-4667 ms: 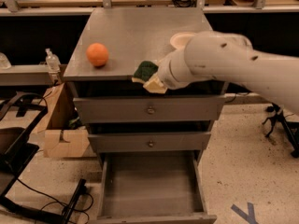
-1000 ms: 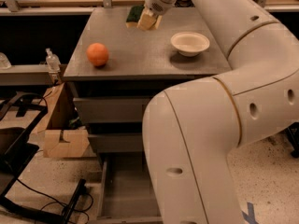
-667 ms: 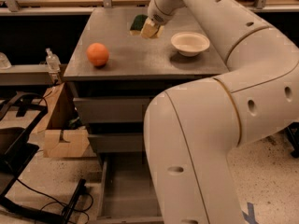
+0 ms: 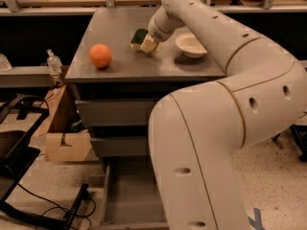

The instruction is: Pick sponge from bottom drawer and place on counter

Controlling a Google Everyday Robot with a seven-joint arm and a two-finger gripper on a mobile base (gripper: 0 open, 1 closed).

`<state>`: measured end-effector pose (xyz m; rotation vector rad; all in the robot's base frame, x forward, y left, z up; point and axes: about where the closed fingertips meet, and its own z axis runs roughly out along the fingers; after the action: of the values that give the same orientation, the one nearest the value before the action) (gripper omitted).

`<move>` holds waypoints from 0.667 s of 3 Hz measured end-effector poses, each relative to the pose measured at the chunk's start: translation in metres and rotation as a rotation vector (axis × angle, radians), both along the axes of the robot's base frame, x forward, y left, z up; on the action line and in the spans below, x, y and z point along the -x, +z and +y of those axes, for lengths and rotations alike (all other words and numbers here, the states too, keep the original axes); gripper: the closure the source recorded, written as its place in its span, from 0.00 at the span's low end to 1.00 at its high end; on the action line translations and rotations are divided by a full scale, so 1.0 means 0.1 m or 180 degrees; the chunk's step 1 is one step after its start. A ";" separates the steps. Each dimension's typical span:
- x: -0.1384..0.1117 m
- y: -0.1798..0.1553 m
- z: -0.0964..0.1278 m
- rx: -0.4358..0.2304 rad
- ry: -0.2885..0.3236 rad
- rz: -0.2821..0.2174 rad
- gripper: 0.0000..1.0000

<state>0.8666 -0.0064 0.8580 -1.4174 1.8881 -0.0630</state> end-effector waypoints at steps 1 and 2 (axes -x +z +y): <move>-0.01 -0.07 0.05 -0.0007 0.0018 0.0012 0.78; -0.02 -0.10 0.06 -0.0005 0.0023 0.0023 0.56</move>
Offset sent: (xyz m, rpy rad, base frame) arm 0.0013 0.0039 -0.0053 0.0029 0.0015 0.0043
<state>0.8681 0.0001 0.8485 -1.4251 1.8883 -0.0527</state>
